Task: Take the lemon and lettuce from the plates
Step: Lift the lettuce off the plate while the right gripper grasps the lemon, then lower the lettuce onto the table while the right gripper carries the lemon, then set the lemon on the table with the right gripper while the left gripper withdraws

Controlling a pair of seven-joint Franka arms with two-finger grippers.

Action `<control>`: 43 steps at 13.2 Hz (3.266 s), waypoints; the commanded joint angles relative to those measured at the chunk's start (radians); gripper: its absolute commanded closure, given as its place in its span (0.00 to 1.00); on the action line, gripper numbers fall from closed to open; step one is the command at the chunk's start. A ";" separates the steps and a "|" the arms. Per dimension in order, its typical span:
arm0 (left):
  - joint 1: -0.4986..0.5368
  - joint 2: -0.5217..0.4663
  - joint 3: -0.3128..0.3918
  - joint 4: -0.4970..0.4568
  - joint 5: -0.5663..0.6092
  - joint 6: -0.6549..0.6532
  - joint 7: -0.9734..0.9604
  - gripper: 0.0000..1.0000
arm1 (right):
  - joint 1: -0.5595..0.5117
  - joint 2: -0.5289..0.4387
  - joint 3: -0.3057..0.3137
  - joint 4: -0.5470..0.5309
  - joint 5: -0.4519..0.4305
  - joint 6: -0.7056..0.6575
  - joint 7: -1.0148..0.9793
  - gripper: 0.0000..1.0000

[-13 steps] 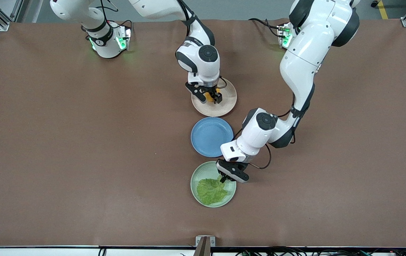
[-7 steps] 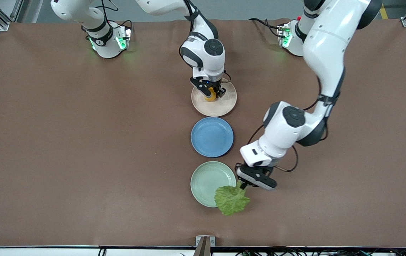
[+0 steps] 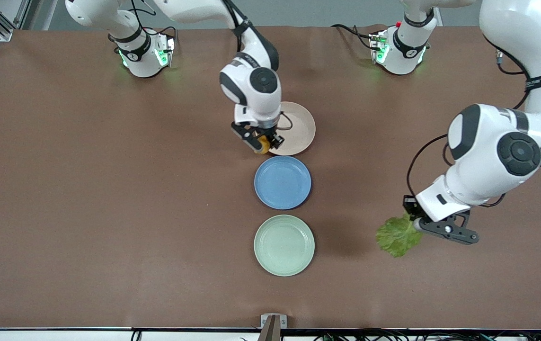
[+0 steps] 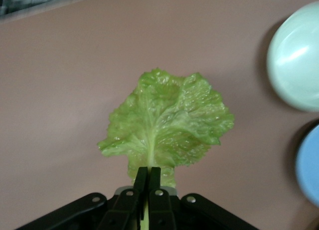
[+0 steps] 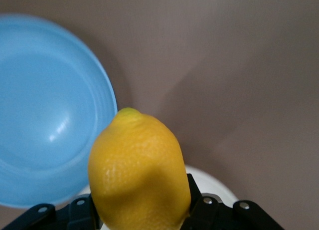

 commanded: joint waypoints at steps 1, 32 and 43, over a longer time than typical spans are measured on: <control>0.016 -0.033 -0.001 -0.127 0.108 -0.008 -0.011 1.00 | -0.155 -0.145 0.020 -0.124 -0.021 -0.019 -0.197 1.00; 0.213 -0.317 -0.001 0.075 -0.025 -0.373 -0.066 0.00 | -0.750 -0.164 0.024 -0.563 -0.008 0.318 -1.535 1.00; 0.117 -0.555 0.099 -0.055 -0.137 -0.574 -0.108 0.00 | -0.750 -0.127 0.024 -0.420 -0.004 0.231 -1.526 0.00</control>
